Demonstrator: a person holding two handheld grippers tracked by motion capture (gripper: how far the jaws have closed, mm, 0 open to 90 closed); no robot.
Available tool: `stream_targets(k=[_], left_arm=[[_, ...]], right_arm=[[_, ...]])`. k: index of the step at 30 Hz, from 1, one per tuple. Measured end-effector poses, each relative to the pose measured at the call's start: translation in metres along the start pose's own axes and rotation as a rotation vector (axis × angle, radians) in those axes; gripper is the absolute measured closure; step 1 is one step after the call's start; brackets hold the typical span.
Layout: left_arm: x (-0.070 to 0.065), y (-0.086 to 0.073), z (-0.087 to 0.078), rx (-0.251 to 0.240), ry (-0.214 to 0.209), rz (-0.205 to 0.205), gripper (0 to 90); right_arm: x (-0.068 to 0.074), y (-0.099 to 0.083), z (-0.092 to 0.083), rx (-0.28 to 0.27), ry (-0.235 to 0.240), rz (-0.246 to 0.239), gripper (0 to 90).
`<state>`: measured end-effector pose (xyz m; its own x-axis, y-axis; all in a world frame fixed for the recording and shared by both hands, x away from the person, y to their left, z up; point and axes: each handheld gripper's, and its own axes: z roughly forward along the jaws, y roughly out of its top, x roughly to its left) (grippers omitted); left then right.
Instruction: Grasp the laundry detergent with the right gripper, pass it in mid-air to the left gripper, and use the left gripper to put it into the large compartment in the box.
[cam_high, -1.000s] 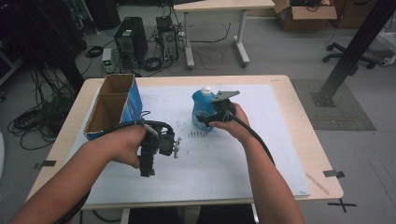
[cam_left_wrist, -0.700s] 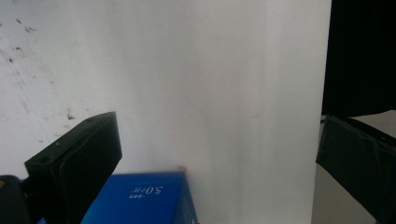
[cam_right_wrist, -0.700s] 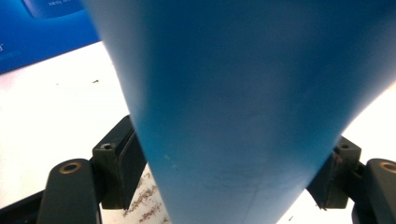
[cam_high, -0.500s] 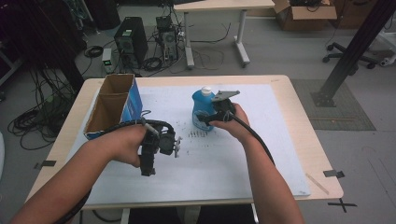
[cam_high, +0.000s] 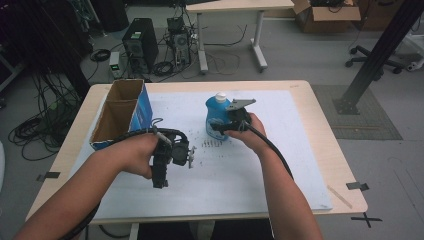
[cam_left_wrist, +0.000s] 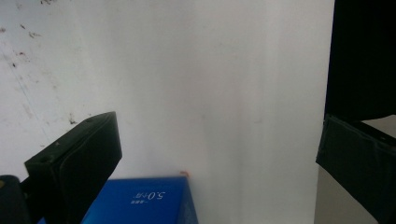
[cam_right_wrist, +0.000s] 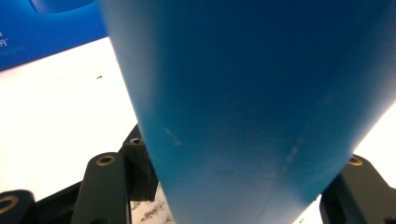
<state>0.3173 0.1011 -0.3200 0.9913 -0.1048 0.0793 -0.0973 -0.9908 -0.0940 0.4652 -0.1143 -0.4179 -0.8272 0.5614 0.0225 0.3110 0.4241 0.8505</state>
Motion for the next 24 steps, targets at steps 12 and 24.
stream_targets(k=[12, 24], left_arm=[[0.001, 0.001, 0.001, -0.002, 0.003, 0.004, 0.4], [0.008, -0.001, -0.012, 0.019, 0.031, -0.003, 0.4]], right_arm=[[0.0, -0.001, -0.001, -0.011, 0.006, -0.004, 43.3], [0.001, 0.016, -0.027, -0.04, 0.03, -0.03, 44.1]])
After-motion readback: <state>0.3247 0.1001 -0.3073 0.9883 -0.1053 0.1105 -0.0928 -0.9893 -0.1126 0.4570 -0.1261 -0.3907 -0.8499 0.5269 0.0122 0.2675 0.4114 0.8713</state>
